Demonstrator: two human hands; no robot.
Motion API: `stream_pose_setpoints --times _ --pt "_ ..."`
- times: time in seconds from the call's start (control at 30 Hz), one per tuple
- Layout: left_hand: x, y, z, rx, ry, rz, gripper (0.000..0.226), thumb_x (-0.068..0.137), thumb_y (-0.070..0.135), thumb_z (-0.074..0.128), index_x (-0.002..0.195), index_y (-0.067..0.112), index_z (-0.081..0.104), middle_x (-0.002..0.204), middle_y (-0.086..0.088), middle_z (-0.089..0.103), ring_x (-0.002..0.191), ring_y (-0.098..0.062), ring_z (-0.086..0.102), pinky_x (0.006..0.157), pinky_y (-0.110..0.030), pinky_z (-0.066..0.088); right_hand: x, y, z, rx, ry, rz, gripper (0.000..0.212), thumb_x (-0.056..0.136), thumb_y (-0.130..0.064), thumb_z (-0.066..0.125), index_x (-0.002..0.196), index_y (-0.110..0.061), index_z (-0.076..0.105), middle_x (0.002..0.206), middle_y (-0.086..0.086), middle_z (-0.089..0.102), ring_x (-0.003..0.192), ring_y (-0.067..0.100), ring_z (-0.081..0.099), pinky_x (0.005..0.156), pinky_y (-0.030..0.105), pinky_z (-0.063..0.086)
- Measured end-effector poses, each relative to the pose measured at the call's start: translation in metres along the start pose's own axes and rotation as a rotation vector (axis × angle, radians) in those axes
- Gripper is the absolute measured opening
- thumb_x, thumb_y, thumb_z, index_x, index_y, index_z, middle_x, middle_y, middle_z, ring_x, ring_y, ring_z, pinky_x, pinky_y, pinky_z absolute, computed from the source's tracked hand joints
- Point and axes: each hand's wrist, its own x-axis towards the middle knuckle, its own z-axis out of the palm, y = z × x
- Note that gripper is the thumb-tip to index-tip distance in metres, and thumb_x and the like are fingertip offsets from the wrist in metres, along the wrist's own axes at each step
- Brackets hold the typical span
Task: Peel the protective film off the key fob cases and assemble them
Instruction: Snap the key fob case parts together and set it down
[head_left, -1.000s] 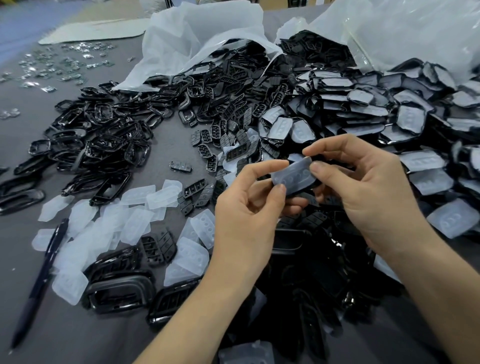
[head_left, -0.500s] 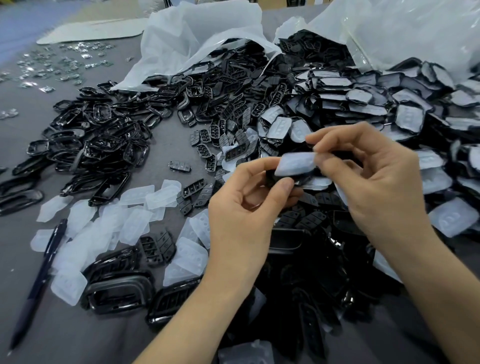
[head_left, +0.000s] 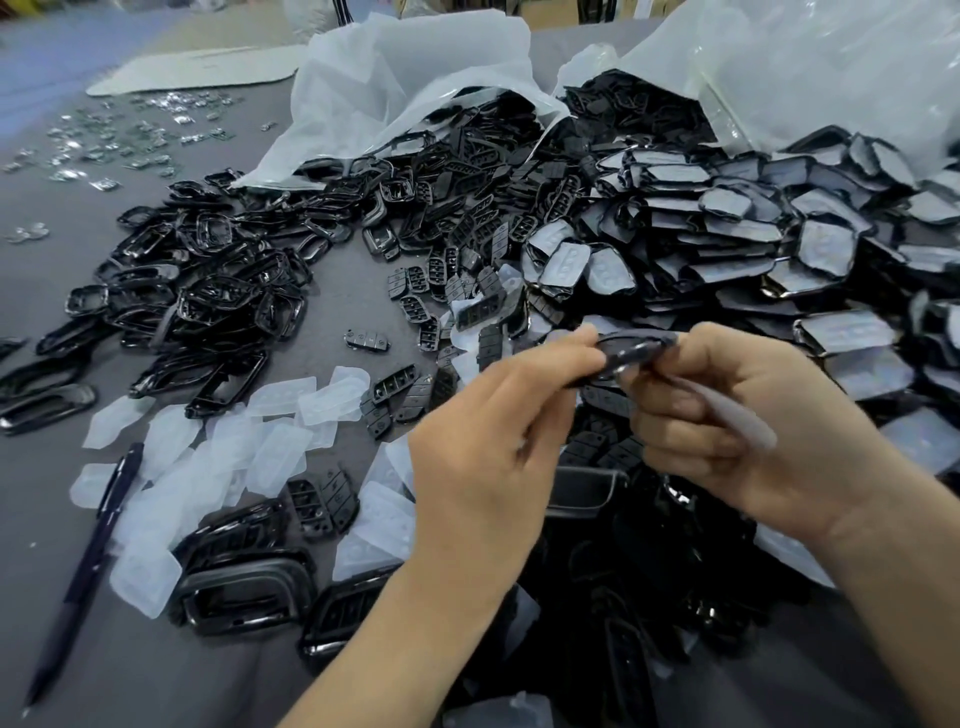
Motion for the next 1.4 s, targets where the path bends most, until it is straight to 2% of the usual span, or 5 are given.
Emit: stream_pose_setpoints --times 0.37,0.57,0.83,1.13,1.4 --pt "-0.0008 -0.002 0.002 0.102 0.006 0.165 0.014 0.089 -0.006 0.059 0.086 -0.005 0.072 0.111 -0.014 0.066 0.107 -0.024 0.066 0.096 -0.028 0.05 0.0008 -0.003 0.0022 0.004 0.059 -0.19 0.029 0.077 -0.031 0.051 0.069 -0.014 0.029 0.043 -0.005 0.022 0.028 0.004 0.015 0.034 0.013 0.014" --pt "-0.0016 -0.0022 0.002 0.116 -0.005 0.165 0.014 0.087 -0.009 0.061 0.089 -0.004 0.073 0.111 -0.012 0.067 0.107 -0.024 0.065 0.096 -0.028 0.05 0.0042 -0.0024 0.0046 -0.012 0.043 -0.191 0.053 0.074 -0.026 0.055 0.099 0.02 0.047 0.038 -0.008 0.026 0.026 0.003 0.017 0.033 0.012 0.015" --pt "-0.0013 -0.0025 0.0021 0.117 -0.019 0.183 0.015 0.087 -0.009 0.06 0.093 -0.002 0.073 0.112 -0.012 0.067 0.107 -0.024 0.064 0.093 -0.032 0.051 0.0034 -0.001 0.0047 0.047 0.085 -0.167 0.028 0.08 -0.032 0.054 0.058 -0.016 0.061 0.04 -0.007 0.024 0.026 0.003 0.017 0.032 0.013 0.013" --pt "-0.0034 -0.0055 0.0038 0.099 -0.026 0.195 0.017 0.085 -0.009 0.063 0.095 0.001 0.073 0.116 -0.011 0.066 0.108 -0.024 0.063 0.093 -0.029 0.05 0.0019 -0.0003 0.0078 -0.113 0.061 -0.187 0.009 0.062 -0.026 0.069 0.063 -0.017 0.07 0.046 -0.005 0.023 0.029 0.003 0.018 0.033 0.011 0.017" --pt "-0.005 0.0032 0.0087 -0.451 -0.109 -0.38 0.049 0.083 0.012 0.057 0.125 0.037 0.053 0.107 0.012 0.071 0.087 0.0 0.068 0.075 -0.01 0.05 0.002 0.0004 0.0051 -0.114 0.097 -0.21 0.015 0.073 -0.019 0.062 0.083 -0.01 0.066 0.049 -0.005 0.042 0.03 0.002 0.023 0.033 0.013 0.02"
